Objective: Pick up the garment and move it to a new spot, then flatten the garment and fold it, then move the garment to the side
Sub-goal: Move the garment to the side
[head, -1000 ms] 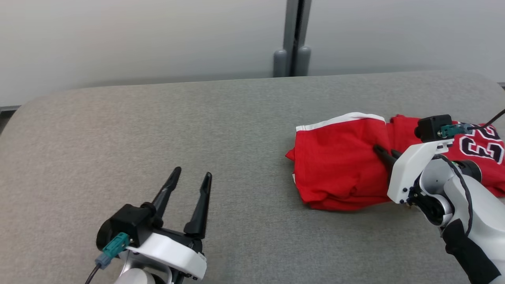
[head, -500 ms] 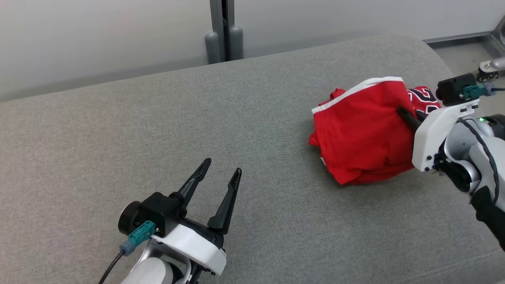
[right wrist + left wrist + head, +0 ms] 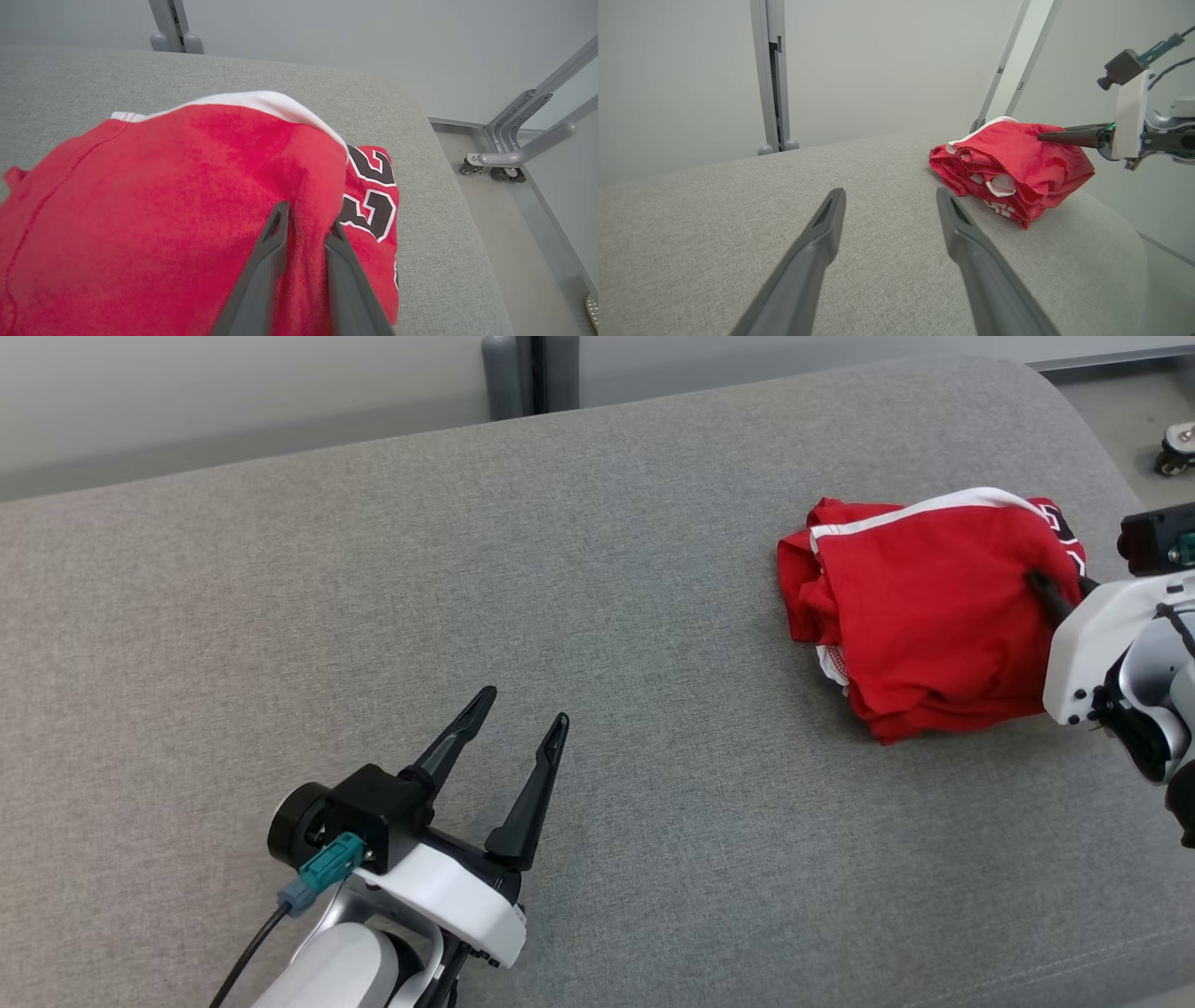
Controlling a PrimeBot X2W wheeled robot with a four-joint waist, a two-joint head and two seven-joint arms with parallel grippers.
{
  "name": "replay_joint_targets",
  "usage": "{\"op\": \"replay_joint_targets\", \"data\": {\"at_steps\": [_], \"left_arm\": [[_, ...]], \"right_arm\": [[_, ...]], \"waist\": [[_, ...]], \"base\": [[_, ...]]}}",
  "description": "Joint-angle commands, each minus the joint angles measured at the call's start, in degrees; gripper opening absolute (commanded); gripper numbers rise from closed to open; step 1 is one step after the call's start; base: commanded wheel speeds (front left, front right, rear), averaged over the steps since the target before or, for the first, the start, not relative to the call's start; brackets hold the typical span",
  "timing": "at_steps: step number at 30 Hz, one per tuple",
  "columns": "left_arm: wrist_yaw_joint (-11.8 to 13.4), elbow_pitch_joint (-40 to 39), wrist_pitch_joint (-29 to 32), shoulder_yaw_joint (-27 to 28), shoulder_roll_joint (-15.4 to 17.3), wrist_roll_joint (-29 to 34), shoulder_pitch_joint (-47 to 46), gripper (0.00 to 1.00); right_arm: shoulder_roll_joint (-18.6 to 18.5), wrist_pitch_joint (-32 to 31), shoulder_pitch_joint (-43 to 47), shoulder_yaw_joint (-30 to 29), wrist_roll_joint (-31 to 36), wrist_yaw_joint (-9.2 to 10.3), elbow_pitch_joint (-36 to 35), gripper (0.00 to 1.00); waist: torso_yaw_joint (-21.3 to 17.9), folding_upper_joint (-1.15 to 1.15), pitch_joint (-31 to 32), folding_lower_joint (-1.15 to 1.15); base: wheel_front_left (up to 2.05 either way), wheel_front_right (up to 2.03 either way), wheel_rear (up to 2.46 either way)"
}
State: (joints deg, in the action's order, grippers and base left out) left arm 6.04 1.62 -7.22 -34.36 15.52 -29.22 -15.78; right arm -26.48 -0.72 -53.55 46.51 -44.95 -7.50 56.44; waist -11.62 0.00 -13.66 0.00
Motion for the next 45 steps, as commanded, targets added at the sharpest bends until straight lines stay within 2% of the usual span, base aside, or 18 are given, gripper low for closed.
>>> {"op": "replay_joint_targets", "data": {"at_steps": [1,8,11,15,19,26,31,38,45], "left_arm": [[-0.1,-0.2,0.0,0.2,0.4,0.4,-1.1,1.0],[0.4,0.2,-0.2,0.4,0.3,-0.6,-0.5,1.0],[0.9,0.8,-0.9,1.0,0.3,-1.3,0.8,1.0],[2.1,0.8,-2.0,2.6,0.8,-2.1,2.2,1.0],[3.2,0.4,-2.7,4.2,1.6,-2.8,3.4,1.0],[6.2,-0.1,-3.7,8.7,4.2,-5.0,8.0,1.0],[7.3,-2.2,-4.3,12.1,5.7,-7.4,11.2,1.0],[10.3,-4.0,-4.4,15.1,6.2,-9.2,14.9,1.0],[11.0,-2.8,-6.0,14.5,6.2,-7.2,17.7,1.0]], "right_arm": [[0.2,1.2,-0.6,0.1,-0.2,0.01,0.9,1.0],[1.8,6.4,-0.9,-0.2,0.5,0.01,9.3,1.0],[2.4,10.9,-1.1,-1.8,0.5,0.01,13.6,1.0],[2.7,14.7,-0.8,-3.2,0.5,0.01,13.7,1.0],[2.2,15.7,0.1,-4.6,0.4,0.01,11.2,1.0],[-0.7,15.9,7.5,-14.9,3.0,0.01,-3.5,1.0],[-0.3,15.9,17.9,-24.5,8.5,0.0,-16.3,1.0],[4.8,14.2,33.7,-35.8,16.9,0.0,-31.6,1.0],[12.7,7.8,48.0,-45.2,24.0,0.01,-46.8,1.0]], "waist": [[0.2,0.0,0.0,0.0],[0.7,0.0,1.6,0.0],[0.9,0.0,4.0,0.0],[1.2,0.0,6.8,0.0],[1.6,0.0,8.7,0.0],[3.6,0.0,14.0,0.0],[5.1,0.0,15.6,0.0],[7.4,0.0,16.4,0.0],[9.9,0.0,16.7,0.0]], "base": [[0.0,0.0,0.0],[0.0,0.0,0.0],[0.0,0.0,0.0],[0.0,0.0,0.0],[0.0,0.0,0.0],[0.0,0.0,0.0],[0.0,0.0,0.0],[0.0,0.0,0.0],[0.0,0.0,0.0]]}}
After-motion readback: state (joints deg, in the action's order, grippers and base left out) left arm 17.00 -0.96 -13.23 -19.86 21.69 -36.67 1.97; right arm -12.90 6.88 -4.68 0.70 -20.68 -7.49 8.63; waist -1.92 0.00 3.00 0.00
